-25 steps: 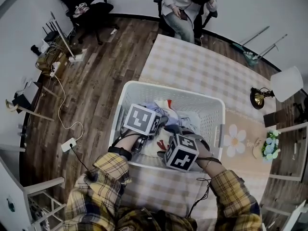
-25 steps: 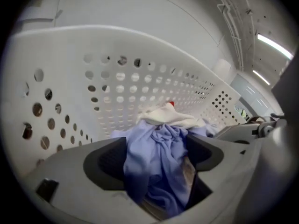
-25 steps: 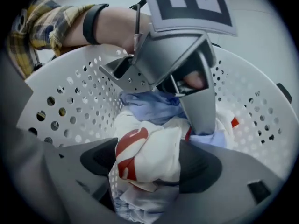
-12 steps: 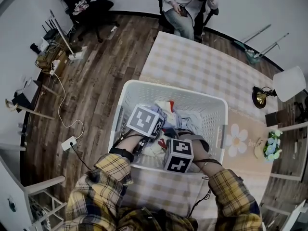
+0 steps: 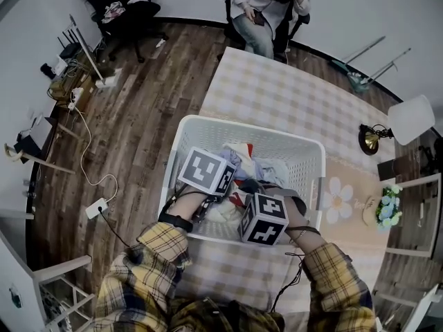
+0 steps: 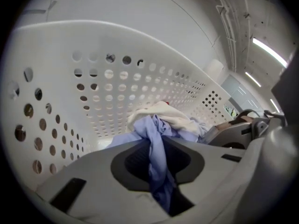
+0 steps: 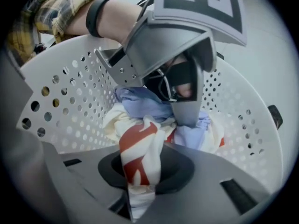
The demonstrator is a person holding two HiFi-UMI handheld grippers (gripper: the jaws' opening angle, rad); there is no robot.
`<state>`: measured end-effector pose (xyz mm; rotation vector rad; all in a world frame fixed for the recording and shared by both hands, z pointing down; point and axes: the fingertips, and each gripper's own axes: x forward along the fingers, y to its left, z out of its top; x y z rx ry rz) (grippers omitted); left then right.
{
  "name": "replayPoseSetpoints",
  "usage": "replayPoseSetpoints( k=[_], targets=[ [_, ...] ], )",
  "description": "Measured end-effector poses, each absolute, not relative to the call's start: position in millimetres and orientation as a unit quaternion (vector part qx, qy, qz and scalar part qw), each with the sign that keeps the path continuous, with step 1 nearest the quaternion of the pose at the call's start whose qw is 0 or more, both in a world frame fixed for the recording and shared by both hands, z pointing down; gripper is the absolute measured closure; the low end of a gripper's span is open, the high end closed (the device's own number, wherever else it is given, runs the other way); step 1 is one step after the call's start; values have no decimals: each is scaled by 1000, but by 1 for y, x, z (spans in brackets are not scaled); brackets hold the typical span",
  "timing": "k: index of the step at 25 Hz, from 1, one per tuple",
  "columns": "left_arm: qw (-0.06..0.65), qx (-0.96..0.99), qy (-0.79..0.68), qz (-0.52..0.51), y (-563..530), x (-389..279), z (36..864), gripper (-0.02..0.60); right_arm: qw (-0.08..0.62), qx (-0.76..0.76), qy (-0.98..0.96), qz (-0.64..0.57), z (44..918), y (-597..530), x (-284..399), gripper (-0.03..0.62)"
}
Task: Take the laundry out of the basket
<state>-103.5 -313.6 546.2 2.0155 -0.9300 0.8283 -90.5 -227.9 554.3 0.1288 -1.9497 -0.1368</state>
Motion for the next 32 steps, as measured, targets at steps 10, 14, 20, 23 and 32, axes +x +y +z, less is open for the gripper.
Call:
replayPoseSetpoints(
  k=[10, 14, 20, 23, 32],
  targets=[
    [337, 833, -365, 242, -317, -94, 473, 497, 529, 145, -832, -78, 494, -241, -85, 488],
    [323, 852, -356, 207, -309, -95, 437, 497, 510, 187, -835, -82, 463, -239, -85, 488],
    [283, 889, -325, 156, -286, -91, 373, 495, 461, 270, -840, -94, 403, -228, -81, 488],
    [273, 903, -306, 127, -272, -82, 341, 495, 429, 313, -841, -99, 372, -219, -71, 490],
    [234, 929, -271, 97, -224, -27, 282, 495, 369, 389, -838, -105, 316, -176, -18, 490]
  ],
)
